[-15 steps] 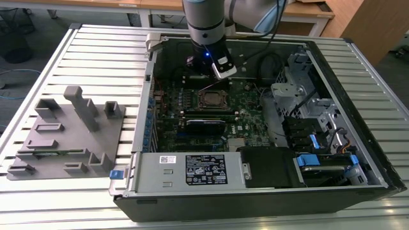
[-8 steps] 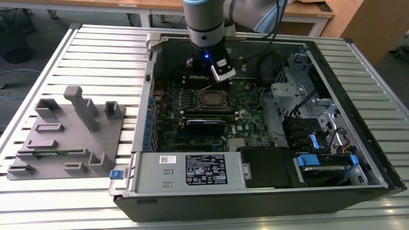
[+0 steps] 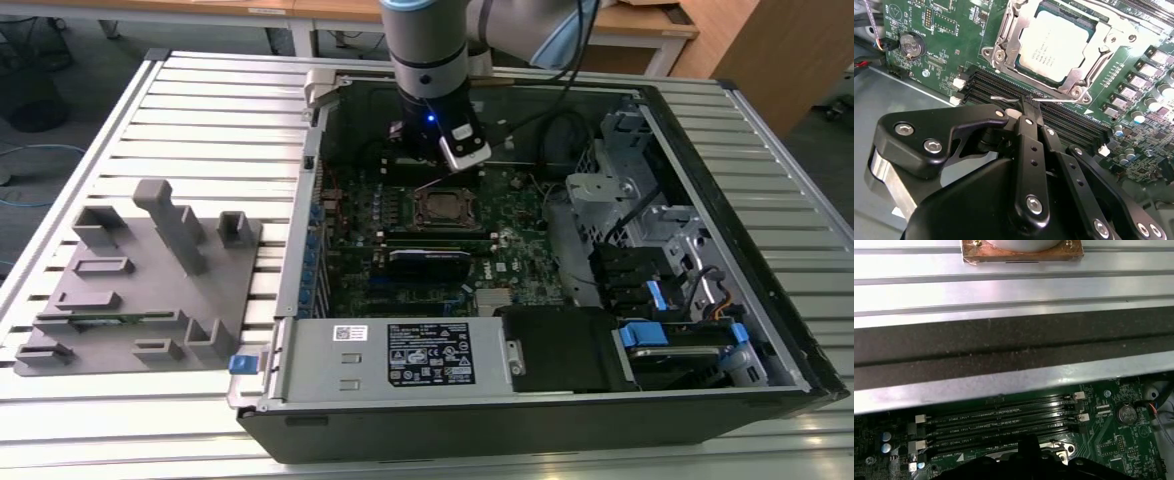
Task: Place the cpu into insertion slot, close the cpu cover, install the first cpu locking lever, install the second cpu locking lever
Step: 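Install the first cpu locking lever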
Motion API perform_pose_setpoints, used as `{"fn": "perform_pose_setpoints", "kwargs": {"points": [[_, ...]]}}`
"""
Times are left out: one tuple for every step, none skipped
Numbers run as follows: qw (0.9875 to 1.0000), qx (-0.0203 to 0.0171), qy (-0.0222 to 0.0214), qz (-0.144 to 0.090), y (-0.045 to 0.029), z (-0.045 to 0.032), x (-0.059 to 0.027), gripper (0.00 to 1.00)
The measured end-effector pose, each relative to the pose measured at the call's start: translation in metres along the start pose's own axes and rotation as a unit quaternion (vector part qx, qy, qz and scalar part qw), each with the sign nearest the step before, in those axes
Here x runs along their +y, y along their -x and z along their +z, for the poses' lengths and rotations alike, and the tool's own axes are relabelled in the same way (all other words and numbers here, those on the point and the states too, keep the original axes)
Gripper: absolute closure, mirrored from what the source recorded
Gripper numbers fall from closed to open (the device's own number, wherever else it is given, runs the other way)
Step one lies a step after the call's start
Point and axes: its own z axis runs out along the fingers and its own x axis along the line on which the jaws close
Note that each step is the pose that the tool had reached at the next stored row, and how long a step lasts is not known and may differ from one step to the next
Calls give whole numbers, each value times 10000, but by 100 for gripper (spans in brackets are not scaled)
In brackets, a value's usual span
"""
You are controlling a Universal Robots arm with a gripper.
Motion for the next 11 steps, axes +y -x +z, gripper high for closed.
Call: {"fn": "perform_pose_setpoints", "kwargs": {"points": [[10000, -4, -3, 15, -1, 4, -1, 89], [10000, -8, -6, 33, -1, 7, -1, 89], [10000, -12, -9, 51, -2, 11, -2, 89], [10000, -18, -13, 76, -3, 15, -2, 89], [9999, -26, -18, 107, -4, 18, -3, 89], [9999, -35, -25, 147, -4, 21, -3, 89], [9998, -46, -33, 192, -5, 24, -4, 89], [9997, -56, -39, 233, -5, 26, -4, 89], [9996, -63, -43, 259, -5, 27, -4, 89], [9996, -63, -44, 261, -5, 27, -4, 89], [9996, -63, -45, 264, -5, 27, -4, 89]]}}
